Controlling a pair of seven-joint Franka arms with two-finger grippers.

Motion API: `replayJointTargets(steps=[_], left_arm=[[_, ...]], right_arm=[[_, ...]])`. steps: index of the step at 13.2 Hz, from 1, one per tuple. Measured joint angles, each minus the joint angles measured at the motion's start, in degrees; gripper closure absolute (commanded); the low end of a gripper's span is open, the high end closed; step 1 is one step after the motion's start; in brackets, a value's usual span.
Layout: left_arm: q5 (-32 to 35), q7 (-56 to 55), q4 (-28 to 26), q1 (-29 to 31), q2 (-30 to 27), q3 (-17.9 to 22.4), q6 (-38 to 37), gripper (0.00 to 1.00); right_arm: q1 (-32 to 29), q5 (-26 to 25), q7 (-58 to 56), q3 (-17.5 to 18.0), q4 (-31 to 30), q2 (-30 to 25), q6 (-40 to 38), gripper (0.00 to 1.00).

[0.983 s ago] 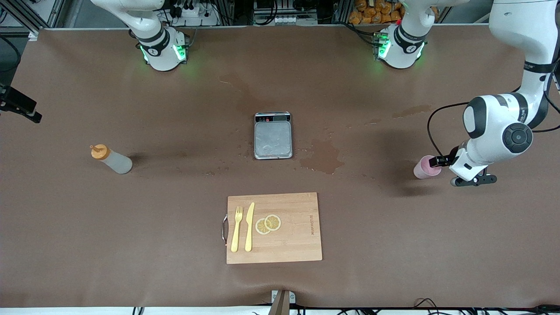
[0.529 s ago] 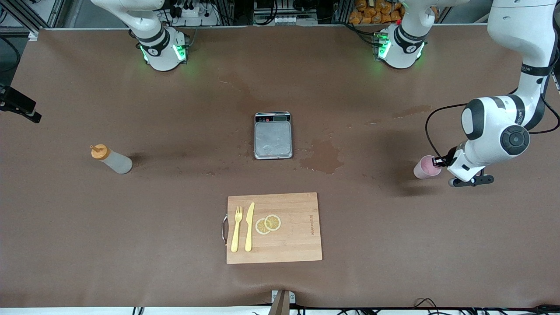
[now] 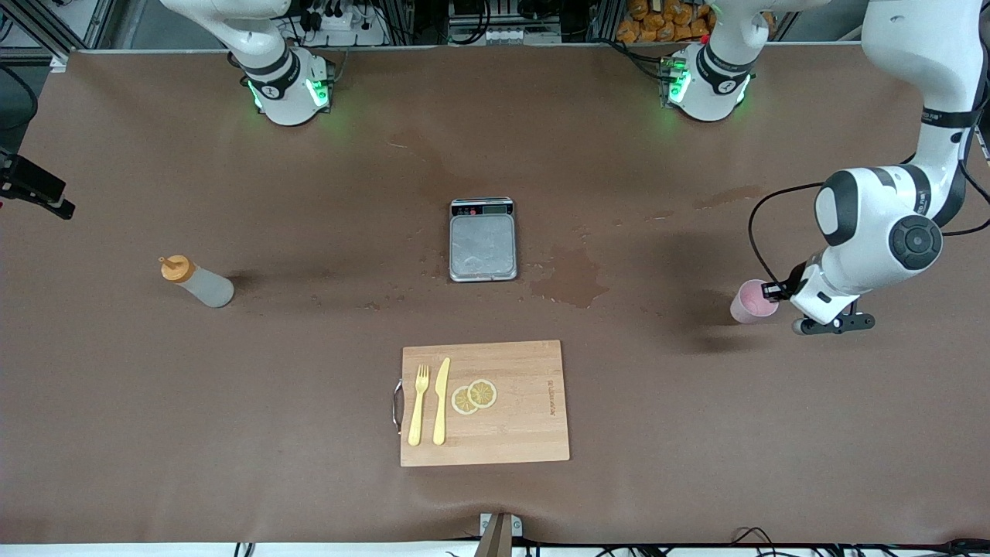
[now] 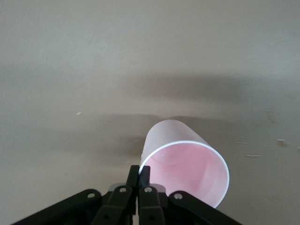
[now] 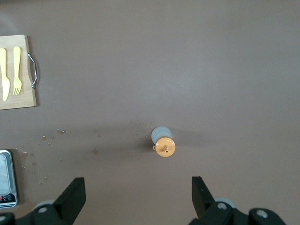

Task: Add sauce to pink cup with both arms
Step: 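Lift the pink cup with the left gripper and carry it to the scale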

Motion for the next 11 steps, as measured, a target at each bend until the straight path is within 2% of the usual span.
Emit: replayJointTargets(steps=[4,8,11], left_arm=[[-1.90,-5.01,2.72,-0.38,-1.35,-8.73,-2.21,1.00],[-2.18,-17.68,3.85,-0.94,-1.18,-17.86,-2.27,1.00],[-2.19,-26.93,4.92,-3.25,-1.17,-21.79,-2.27,1.00]], right_arm=[[0.00,0.00,0.00,-0.01,0.00,0.00,0.11,0.00],[0.00,0.00,0.00,-0.03,0.00,0.01,0.19,0.00],[0.00,0.00,0.43,-0.03,-0.13,0.05,0.12,0.00]])
